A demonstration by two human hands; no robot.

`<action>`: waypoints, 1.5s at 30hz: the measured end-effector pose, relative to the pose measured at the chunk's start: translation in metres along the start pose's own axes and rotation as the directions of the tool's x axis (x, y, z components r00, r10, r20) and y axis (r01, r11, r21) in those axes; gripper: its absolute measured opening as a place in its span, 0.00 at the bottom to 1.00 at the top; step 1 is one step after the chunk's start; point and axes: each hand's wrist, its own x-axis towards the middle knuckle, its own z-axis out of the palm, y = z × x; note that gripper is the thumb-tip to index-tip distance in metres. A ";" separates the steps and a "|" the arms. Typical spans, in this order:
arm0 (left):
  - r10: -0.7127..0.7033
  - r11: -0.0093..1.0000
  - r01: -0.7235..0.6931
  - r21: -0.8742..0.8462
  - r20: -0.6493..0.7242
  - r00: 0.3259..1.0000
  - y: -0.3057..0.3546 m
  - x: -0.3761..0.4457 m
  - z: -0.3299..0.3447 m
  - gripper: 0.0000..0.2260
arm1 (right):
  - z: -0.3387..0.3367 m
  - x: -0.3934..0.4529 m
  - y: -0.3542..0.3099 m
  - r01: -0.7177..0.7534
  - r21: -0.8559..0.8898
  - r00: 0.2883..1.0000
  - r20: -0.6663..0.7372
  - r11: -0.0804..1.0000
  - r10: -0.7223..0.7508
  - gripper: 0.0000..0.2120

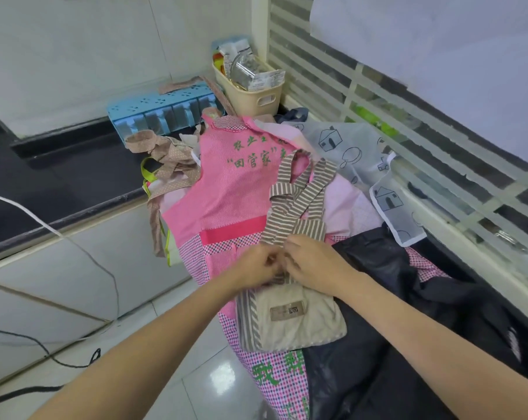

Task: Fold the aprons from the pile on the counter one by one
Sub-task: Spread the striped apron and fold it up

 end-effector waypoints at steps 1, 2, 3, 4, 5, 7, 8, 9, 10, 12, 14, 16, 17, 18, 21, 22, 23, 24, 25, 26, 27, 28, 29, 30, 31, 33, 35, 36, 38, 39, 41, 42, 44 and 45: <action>-0.044 0.998 0.051 -0.036 0.160 0.986 0.000 -0.004 0.001 0.07 | -0.005 -0.011 -0.005 -0.008 -0.039 0.998 0.069 0.999 0.010 0.14; -0.113 0.992 0.123 -0.016 0.289 0.951 -0.004 -0.006 0.004 0.09 | -0.008 -0.018 -0.010 0.012 -0.073 0.992 0.123 0.997 -0.003 0.12; -0.173 0.984 0.180 0.017 0.363 0.916 -0.008 -0.008 0.007 0.10 | -0.009 -0.025 -0.017 0.030 -0.082 0.991 0.133 0.996 -0.019 0.10; -0.219 0.975 0.220 0.043 0.384 0.897 -0.012 -0.009 0.009 0.11 | -0.009 -0.028 -0.022 0.057 -0.077 0.992 0.116 0.995 -0.048 0.09; -0.245 0.968 0.248 0.044 0.384 0.890 -0.015 -0.009 0.010 0.11 | -0.009 -0.031 -0.028 0.113 -0.083 0.991 0.085 0.990 -0.106 0.09; -0.267 0.959 0.283 0.017 0.391 0.881 -0.017 -0.008 0.010 0.10 | -0.004 -0.038 -0.043 0.175 -0.136 0.979 0.128 0.975 -0.158 0.13; -0.270 0.956 0.293 0.006 0.406 0.873 -0.016 -0.009 0.009 0.11 | 0.001 -0.044 -0.050 0.168 -0.179 0.971 0.200 0.969 -0.131 0.19; -0.275 0.952 0.307 -0.007 0.423 0.864 -0.013 -0.010 0.007 0.12 | 0.006 -0.051 -0.053 0.144 -0.241 0.954 0.293 0.960 -0.069 0.27; -0.280 0.946 0.323 -0.024 0.437 0.855 -0.011 -0.012 0.005 0.14 | 0.010 -0.057 -0.056 0.123 -0.311 0.924 0.383 0.943 0.006 0.34; -0.320 0.921 0.385 -0.065 0.439 0.839 -0.012 -0.014 0.004 0.17 | 0.021 -0.064 -0.059 0.119 -0.438 0.872 0.476 0.891 0.117 0.45; -0.389 0.873 0.473 -0.117 0.418 0.821 -0.014 -0.015 0.003 0.21 | 0.033 -0.061 -0.056 0.092 -0.472 0.866 0.472 0.877 0.163 0.45; -0.410 0.815 0.532 -0.231 0.419 0.810 -0.015 -0.020 0.000 0.24 | 0.035 -0.053 -0.049 0.063 -0.437 0.875 0.457 0.897 0.161 0.40; -0.403 0.781 0.544 -0.307 0.418 0.814 -0.016 -0.021 -0.002 0.25 | 0.033 -0.048 -0.044 0.037 -0.385 0.882 0.446 0.922 0.151 0.37; -0.391 0.737 0.550 -0.393 0.416 0.821 -0.018 -0.023 -0.002 0.25 | 0.029 -0.043 -0.036 -0.003 -0.308 0.881 0.448 0.951 0.148 0.35; -0.379 0.636 0.554 -0.537 0.408 0.830 -0.018 -0.027 0.000 0.23 | 0.015 -0.027 -0.011 -0.197 -0.033 0.857 0.480 0.980 0.188 0.23; -0.377 0.631 0.552 -0.546 0.406 0.833 -0.019 -0.026 0.000 0.21 | 0.012 -0.021 -0.003 -0.250 0.025 0.842 0.499 0.968 0.205 0.19; -0.374 0.638 0.545 -0.544 0.400 0.837 -0.019 -0.025 -0.001 0.20 | 0.008 -0.015 0.004 -0.304 0.071 0.821 0.526 0.950 0.224 0.17; -0.364 0.650 0.528 -0.547 0.386 0.848 -0.016 -0.024 -0.006 0.19 | 0.005 -0.009 0.010 -0.363 0.112 0.791 0.562 0.925 0.242 0.16; -0.345 0.678 0.499 -0.540 0.366 0.865 -0.015 -0.022 -0.011 0.17 | 0.001 -0.003 0.014 -0.425 0.145 0.754 0.603 0.893 0.261 0.16; -0.309 0.716 0.451 -0.533 0.338 0.889 -0.014 -0.019 -0.017 0.17 | -0.002 0.002 0.017 -0.483 0.171 0.717 0.641 0.859 0.275 0.16; -0.255 0.753 0.392 -0.529 0.315 0.914 -0.016 -0.015 -0.022 0.20 | -0.004 0.007 0.019 -0.535 0.185 0.679 0.674 0.824 0.290 0.18; -0.203 0.787 0.342 -0.514 0.307 0.930 -0.016 -0.012 -0.026 0.26 | -0.007 0.011 0.022 -0.579 0.196 0.648 0.699 0.791 0.301 0.19; -0.165 0.822 0.314 -0.476 0.328 0.930 -0.016 -0.008 -0.030 0.32 | -0.009 0.014 0.024 -0.615 0.212 0.625 0.719 0.759 0.305 0.21; -0.148 0.863 0.299 -0.408 0.362 0.920 -0.015 -0.004 -0.033 0.35 | -0.010 0.016 0.028 -0.648 0.235 0.604 0.737 0.724 0.302 0.21; -0.151 0.897 0.291 -0.332 0.387 0.910 -0.015 0.000 -0.033 0.35 | -0.010 0.017 0.032 -0.678 0.270 0.591 0.754 0.684 0.289 0.20; -0.204 0.922 0.295 -0.252 0.333 0.921 -0.016 0.008 -0.028 0.29 | -0.008 0.014 0.039 -0.716 0.368 0.607 0.747 0.594 0.270 0.19; -0.272 0.908 0.305 -0.287 0.150 0.951 -0.015 0.010 -0.016 0.24 | -0.003 0.009 0.047 -0.686 0.442 0.692 0.643 0.578 0.329 0.25; -0.312 0.897 0.312 -0.313 0.051 0.949 -0.014 0.012 -0.008 0.23 | 0.000 0.007 0.051 -0.658 0.467 0.738 0.557 0.591 0.381 0.28; -0.393 0.880 0.341 -0.332 -0.102 0.914 -0.011 0.015 0.006 0.23 | 0.005 0.005 0.057 -0.614 0.484 0.789 0.417 0.624 0.452 0.29; -0.418 0.879 0.358 -0.315 -0.145 0.897 -0.010 0.018 0.010 0.22 | 0.007 0.006 0.059 -0.606 0.471 0.795 0.384 0.641 0.470 0.29; -0.448 0.876 0.388 -0.287 -0.185 0.875 -0.011 0.026 0.014 0.22 | 0.011 0.007 0.061 -0.612 0.372 0.789 0.348 0.698 0.507 0.32; -0.460 0.874 0.400 -0.277 -0.199 0.866 -0.011 0.029 0.015 0.22 | 0.011 0.007 0.061 -0.615 0.335 0.787 0.318 0.714 0.529 0.31; -0.479 0.868 0.421 -0.262 -0.227 0.848 -0.013 0.034 0.014 0.21 | 0.008 0.004 0.060 -0.622 0.425 0.777 0.237 0.657 0.583 0.25; -0.488 0.866 0.431 -0.254 -0.238 0.840 -0.013 0.035 0.014 0.21 | 0.005 0.001 0.057 -0.628 0.549 0.745 0.217 0.552 0.631 0.22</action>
